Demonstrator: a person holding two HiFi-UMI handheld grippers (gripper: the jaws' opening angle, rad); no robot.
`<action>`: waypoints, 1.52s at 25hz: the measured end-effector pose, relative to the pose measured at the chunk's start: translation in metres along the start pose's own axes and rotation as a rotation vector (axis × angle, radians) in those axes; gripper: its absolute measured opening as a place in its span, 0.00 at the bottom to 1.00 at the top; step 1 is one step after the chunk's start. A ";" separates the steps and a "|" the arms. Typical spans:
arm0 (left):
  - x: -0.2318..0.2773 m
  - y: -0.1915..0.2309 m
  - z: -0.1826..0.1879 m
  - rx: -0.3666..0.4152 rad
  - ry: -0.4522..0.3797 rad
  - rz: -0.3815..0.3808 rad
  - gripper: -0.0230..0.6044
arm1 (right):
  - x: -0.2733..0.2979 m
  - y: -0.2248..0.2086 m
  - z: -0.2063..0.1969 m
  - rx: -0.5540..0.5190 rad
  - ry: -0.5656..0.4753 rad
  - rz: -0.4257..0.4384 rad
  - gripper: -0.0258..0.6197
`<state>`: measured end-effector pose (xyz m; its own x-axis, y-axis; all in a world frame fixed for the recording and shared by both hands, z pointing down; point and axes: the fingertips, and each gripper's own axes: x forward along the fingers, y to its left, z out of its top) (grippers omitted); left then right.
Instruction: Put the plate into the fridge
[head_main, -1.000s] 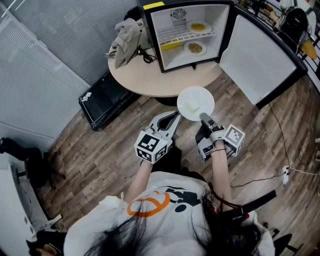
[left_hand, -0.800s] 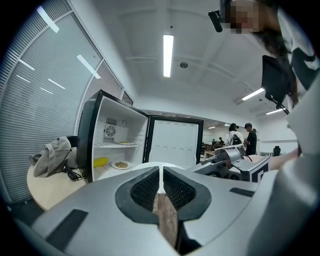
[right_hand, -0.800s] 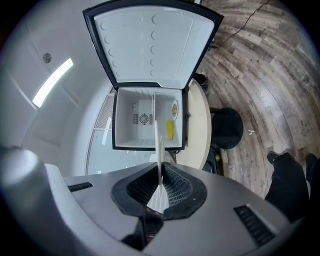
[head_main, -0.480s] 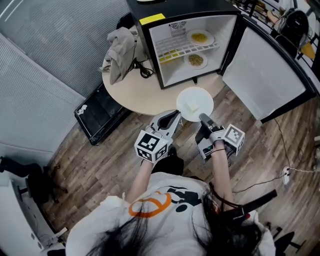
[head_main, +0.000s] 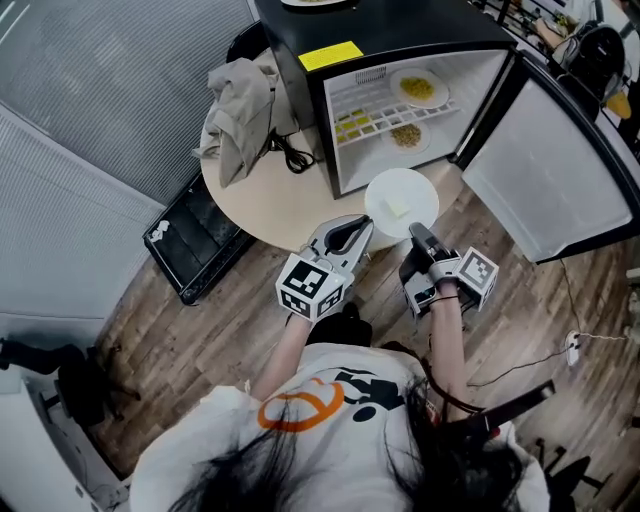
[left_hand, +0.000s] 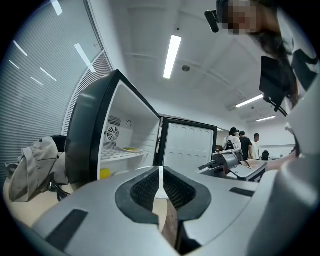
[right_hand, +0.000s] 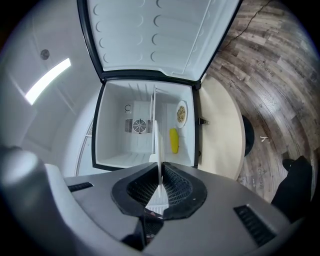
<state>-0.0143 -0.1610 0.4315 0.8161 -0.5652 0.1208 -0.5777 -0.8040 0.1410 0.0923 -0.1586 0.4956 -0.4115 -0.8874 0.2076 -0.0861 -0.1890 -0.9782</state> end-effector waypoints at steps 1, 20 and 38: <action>0.001 0.004 -0.001 -0.003 0.001 -0.007 0.07 | 0.004 -0.001 0.001 -0.001 -0.005 -0.005 0.08; 0.029 0.016 -0.018 -0.057 0.012 -0.046 0.07 | 0.041 -0.025 0.020 -0.043 0.022 -0.064 0.08; 0.082 0.057 -0.012 -0.092 -0.012 0.086 0.07 | 0.134 -0.067 0.053 -0.165 0.255 -0.145 0.08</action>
<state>0.0193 -0.2510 0.4613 0.7635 -0.6336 0.1249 -0.6440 -0.7325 0.2205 0.0905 -0.2873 0.5892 -0.5963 -0.7187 0.3576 -0.2974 -0.2160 -0.9300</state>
